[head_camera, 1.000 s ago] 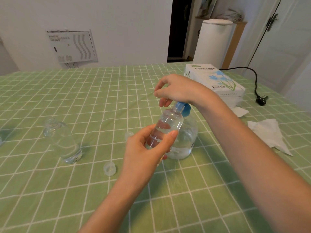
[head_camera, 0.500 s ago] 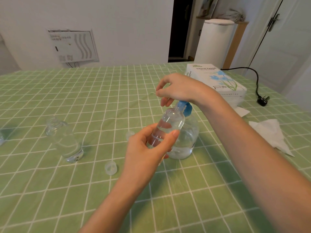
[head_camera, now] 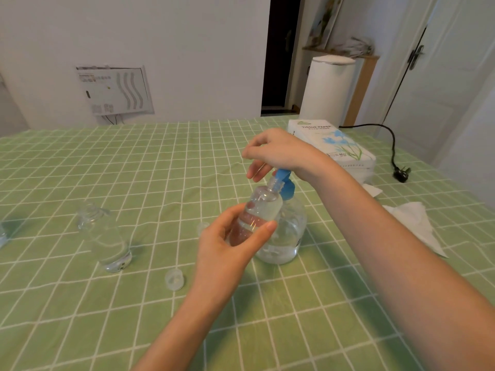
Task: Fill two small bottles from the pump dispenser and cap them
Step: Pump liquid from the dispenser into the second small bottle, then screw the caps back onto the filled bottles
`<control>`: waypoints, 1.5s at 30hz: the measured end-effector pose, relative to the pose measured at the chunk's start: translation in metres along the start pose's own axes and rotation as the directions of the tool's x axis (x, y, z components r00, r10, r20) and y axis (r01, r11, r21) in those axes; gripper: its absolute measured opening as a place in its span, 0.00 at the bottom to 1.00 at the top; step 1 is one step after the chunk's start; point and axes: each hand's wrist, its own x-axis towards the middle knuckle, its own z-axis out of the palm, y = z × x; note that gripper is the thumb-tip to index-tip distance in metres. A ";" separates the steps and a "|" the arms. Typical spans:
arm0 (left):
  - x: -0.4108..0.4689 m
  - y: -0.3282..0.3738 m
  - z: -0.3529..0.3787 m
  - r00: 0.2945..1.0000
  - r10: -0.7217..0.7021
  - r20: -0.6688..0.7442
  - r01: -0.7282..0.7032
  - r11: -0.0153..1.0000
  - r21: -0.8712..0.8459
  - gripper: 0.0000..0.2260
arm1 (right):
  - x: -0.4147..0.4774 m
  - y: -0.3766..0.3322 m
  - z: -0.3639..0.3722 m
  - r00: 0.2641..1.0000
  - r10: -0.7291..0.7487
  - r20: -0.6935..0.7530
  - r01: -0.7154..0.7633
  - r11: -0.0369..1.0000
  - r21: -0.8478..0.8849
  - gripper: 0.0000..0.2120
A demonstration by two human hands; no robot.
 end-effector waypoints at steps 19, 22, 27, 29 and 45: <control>0.001 0.002 -0.018 0.996 -0.087 0.018 0.085 0.995 0.053 0.20 | -0.007 -0.002 -0.012 0.997 0.075 0.022 -0.077 0.907 0.415 0.09; -0.006 0.011 -0.025 0.998 -0.057 0.026 0.055 0.996 0.066 0.18 | -0.016 -0.009 -0.018 1.000 0.017 -0.021 -0.007 0.905 0.425 0.09; -0.036 0.025 -0.050 0.999 -0.041 -0.001 0.041 0.996 0.073 0.18 | -0.043 -0.024 -0.017 0.962 -0.198 -0.190 0.246 0.930 0.274 0.08; -0.051 0.027 -0.062 0.998 -0.049 -0.033 0.051 0.996 0.071 0.18 | -0.058 -0.033 -0.008 0.929 -0.299 -0.220 0.346 0.913 0.218 0.06; -0.120 0.015 -0.125 0.956 -0.112 -0.272 0.131 0.990 0.052 0.22 | -0.085 0.020 0.157 0.974 -0.193 0.122 0.216 0.952 -0.218 0.24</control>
